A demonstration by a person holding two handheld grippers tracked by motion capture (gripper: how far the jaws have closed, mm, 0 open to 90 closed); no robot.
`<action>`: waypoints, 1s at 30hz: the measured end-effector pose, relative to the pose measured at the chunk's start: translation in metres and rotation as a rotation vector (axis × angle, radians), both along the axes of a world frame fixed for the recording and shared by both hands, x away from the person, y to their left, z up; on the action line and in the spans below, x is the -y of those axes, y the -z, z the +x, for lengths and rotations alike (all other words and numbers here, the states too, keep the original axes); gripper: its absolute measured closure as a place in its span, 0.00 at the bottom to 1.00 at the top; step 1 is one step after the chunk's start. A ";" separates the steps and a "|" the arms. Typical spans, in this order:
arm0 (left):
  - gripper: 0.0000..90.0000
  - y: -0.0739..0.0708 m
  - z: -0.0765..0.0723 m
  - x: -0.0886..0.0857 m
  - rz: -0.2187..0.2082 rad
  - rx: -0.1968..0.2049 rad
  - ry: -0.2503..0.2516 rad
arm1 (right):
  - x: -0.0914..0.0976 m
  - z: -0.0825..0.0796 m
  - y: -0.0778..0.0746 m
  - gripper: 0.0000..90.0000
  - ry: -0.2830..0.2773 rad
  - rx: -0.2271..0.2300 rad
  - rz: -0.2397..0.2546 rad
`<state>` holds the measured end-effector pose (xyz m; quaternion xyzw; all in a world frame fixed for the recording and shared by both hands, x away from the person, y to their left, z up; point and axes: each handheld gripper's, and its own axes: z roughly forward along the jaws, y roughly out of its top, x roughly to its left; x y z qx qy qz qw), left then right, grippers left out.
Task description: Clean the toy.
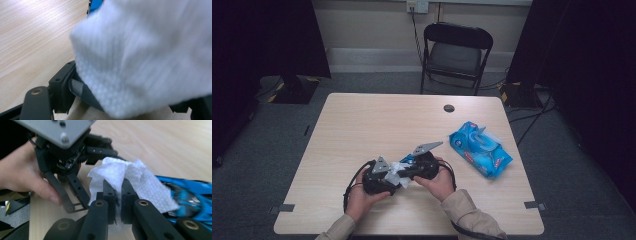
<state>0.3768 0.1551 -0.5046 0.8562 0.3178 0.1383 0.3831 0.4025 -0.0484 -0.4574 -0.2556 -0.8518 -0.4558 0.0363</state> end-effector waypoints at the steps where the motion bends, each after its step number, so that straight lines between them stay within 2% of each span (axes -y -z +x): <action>1: 0.26 0.000 0.000 0.000 0.007 0.006 -0.001 | -0.004 -0.001 0.003 0.95 0.000 0.000 -0.014; 5: 0.26 0.000 0.000 0.000 0.000 0.001 0.000 | -0.011 0.000 0.018 0.95 0.007 -0.009 -0.050; 6: 0.26 0.000 0.000 0.000 0.000 -0.001 0.000 | -0.010 0.001 0.020 0.95 0.012 -0.017 -0.037; 8: 0.26 0.000 0.000 0.000 0.000 0.000 0.000 | -0.008 0.002 0.022 0.95 0.008 -0.020 -0.017; 13: 0.26 0.000 0.000 0.000 -0.002 -0.001 -0.001 | -0.006 0.001 0.020 0.95 0.017 0.002 -0.042; 22: 0.26 0.000 0.000 0.000 -0.002 0.000 -0.001 | 0.025 0.010 0.024 0.95 0.102 0.018 -0.079; 24: 0.26 0.000 0.000 0.000 -0.001 0.000 0.000 | 0.031 0.013 0.025 0.95 0.119 0.008 -0.065; 30: 0.26 0.000 0.000 0.000 -0.002 -0.001 -0.001 | 0.043 0.020 0.024 0.95 0.168 0.017 -0.068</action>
